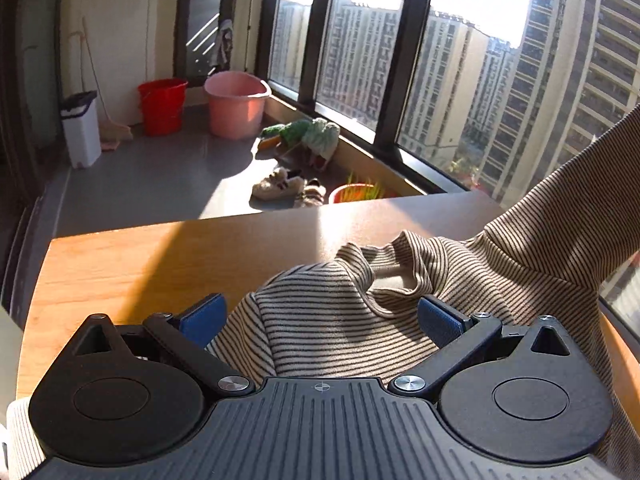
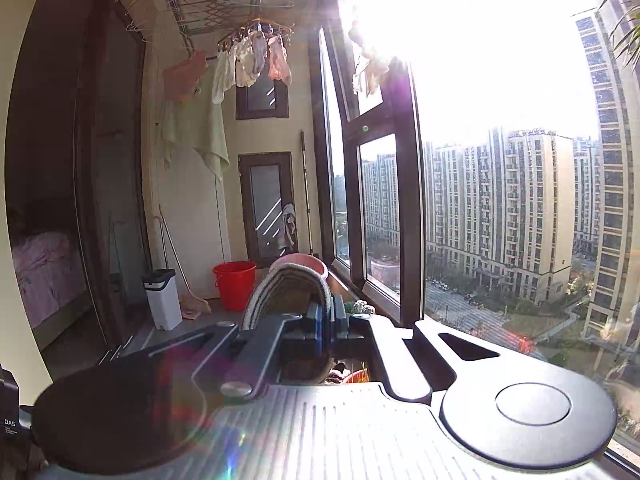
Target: Fold clothes
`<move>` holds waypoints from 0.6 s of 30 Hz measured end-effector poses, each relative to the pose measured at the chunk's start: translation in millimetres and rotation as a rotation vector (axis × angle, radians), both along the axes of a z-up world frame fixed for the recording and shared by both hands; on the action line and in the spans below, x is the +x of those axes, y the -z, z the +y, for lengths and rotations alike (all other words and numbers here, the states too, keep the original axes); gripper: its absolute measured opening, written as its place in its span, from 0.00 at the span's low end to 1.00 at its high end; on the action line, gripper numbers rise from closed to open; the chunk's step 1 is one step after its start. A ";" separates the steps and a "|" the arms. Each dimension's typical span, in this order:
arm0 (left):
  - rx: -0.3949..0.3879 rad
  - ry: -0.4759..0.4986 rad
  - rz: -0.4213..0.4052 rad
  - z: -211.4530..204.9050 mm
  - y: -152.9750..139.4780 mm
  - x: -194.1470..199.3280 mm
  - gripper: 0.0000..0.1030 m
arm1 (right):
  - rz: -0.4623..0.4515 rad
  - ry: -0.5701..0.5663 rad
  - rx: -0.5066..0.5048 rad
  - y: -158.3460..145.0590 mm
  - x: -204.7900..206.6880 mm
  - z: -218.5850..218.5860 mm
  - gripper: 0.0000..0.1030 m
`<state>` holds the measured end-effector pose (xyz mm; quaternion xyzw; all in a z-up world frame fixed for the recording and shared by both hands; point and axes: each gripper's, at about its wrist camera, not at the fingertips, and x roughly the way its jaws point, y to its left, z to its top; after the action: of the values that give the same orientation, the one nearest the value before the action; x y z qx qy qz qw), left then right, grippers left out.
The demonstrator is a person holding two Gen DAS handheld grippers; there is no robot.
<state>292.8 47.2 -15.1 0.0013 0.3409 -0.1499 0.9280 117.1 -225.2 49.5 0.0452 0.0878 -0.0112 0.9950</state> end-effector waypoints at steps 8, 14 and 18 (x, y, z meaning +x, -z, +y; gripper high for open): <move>0.237 0.005 -0.023 -21.8 21.0 25.4 0.19 | 0.080 -0.001 0.051 44.1 25.3 -19.5 0.03; 0.221 -0.165 -0.097 9.1 4.2 39.4 0.20 | 0.105 -0.005 0.062 63.2 33.9 -9.4 0.03; 0.090 -0.195 -0.085 29.9 -13.1 33.3 0.45 | 0.117 -0.097 0.084 69.6 47.2 20.0 0.03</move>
<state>326.1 77.1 -2.0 0.0161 0.3060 -0.0431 0.9509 164.4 -205.2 -20.1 0.0818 0.1483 0.0380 0.9848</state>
